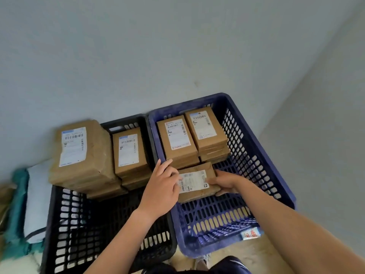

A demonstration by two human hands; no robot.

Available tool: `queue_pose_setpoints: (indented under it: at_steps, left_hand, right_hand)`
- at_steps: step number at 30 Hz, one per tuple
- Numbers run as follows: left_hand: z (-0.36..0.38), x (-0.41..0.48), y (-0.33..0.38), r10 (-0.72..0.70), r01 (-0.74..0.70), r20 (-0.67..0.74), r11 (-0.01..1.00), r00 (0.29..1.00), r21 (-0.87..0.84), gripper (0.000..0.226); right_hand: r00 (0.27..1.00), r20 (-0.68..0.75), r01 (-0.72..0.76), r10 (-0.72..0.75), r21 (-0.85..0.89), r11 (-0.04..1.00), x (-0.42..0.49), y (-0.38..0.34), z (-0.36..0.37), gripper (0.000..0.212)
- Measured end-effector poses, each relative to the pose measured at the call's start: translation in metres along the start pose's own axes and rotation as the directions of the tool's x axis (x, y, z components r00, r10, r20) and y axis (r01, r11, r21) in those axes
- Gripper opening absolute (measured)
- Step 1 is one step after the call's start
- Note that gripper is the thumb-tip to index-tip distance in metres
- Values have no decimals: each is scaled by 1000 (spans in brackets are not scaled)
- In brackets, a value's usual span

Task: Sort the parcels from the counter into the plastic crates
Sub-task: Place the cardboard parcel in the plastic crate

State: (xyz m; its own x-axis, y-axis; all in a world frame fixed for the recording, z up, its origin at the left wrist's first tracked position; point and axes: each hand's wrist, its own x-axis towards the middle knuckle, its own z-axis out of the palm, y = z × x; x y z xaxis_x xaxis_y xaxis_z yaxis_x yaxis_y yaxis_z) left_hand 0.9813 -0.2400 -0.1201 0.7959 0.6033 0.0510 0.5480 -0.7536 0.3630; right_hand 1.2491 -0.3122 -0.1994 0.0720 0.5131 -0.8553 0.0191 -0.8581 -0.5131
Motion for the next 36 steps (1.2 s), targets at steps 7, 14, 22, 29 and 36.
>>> queue_pose_setpoints:
  at_steps: [7,14,22,29,36]
  left_hand:
    - [5,0,1,-15,14,-30,999,999,-37,32]
    - [4,-1,2,-29,27,-29,999,999,-42,34]
    - [-7,-5,0,-57,43,-50,966,997,-256,30]
    - [-51,-37,0,-382,205,-192,782,904,-588,23]
    - [-72,-26,6,-351,265,33,641,936,-720,48]
  right_hand:
    - [995,-104,5,-10,-54,999,15,-7,7,59]
    - [990,-136,-24,30,50,998,19,-5,6,65]
    - [996,-21,-91,91,-1,996,-53,-23,-21,81]
    - [971,-106,230,-215,152,961,-186,-45,-33,67]
    - [923,-126,378,-362,466,800,-178,-77,10,57]
